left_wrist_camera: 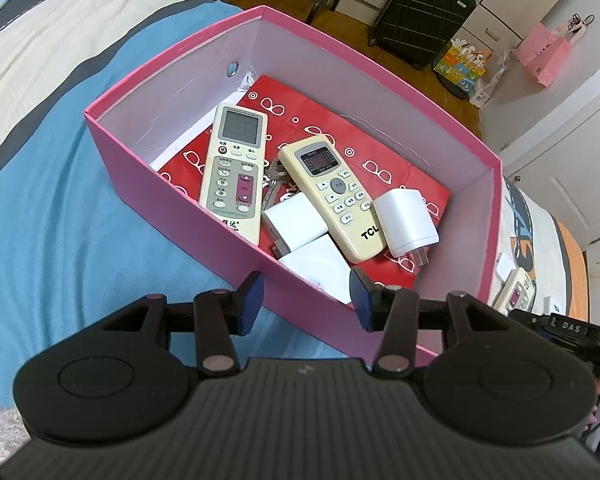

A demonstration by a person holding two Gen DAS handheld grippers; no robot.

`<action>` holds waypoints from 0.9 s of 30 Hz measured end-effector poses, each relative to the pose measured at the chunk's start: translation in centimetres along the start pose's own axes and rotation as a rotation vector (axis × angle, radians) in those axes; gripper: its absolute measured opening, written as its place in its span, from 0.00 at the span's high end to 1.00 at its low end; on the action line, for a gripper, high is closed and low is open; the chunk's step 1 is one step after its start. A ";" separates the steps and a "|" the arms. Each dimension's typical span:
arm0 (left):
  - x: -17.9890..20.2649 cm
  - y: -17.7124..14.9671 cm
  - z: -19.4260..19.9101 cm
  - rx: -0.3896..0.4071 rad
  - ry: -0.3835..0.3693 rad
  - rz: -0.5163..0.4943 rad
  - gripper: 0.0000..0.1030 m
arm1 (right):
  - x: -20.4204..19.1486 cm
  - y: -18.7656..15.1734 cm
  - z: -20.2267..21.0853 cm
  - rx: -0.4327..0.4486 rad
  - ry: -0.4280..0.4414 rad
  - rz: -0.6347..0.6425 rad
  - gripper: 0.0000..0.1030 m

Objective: Organize rigid objects
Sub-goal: 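Grasp the white QUNDA remote with the right tool and drop it into the box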

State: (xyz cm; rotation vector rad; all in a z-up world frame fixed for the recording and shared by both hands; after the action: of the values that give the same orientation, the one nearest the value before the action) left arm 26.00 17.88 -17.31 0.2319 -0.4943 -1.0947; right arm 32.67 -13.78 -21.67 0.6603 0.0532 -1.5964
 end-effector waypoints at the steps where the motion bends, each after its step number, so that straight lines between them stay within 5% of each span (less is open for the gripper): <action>1: 0.1 0.0 0.0 0.000 -0.001 0.001 0.56 | -0.1 0.1 -0.1 0.008 -0.015 0.003 0.46; 4: 0.0 0.0 0.1 0.002 0.001 -0.001 0.56 | -1.2 0.2 -0.7 0.024 -0.034 0.068 0.42; 6: 0.0 0.0 0.1 0.005 0.005 -0.005 0.56 | -2.2 -0.2 -0.9 0.026 -0.014 0.157 0.57; 10: 0.0 0.0 0.2 0.006 0.006 -0.006 0.56 | -3.0 -1.2 -0.7 -0.034 0.026 0.226 0.60; 13: 0.0 0.0 0.2 0.006 0.005 -0.006 0.56 | -3.6 -1.2 -0.6 -0.016 -0.009 0.241 0.55; 17: 0.2 0.0 0.4 0.008 0.007 -0.001 0.56 | -4.7 -0.9 -1.9 0.006 -0.033 0.255 0.27; 22: 0.3 0.0 0.6 0.021 0.019 -0.012 0.56 | -4.6 -0.8 -3.2 0.058 -0.157 0.277 0.34; 27: 0.3 0.0 0.5 0.021 0.017 -0.011 0.56 | -4.9 -2.2 -2.1 -0.011 -0.152 0.275 0.39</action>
State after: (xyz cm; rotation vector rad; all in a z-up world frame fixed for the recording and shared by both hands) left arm 25.87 17.65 -16.78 0.2627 -0.4905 -1.0979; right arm 31.39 -8.21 -22.00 0.5126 -0.1360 -1.3744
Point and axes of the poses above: each gripper's, at about its wrist camera, not at the fingertips, and z roughly against the way its jaws point, x to its right, y to its top, the point moved 10 cm from there along -z, roughly the way its jaws point, and after that the axes turned 5 degrees about y, right-handed, at the moved point
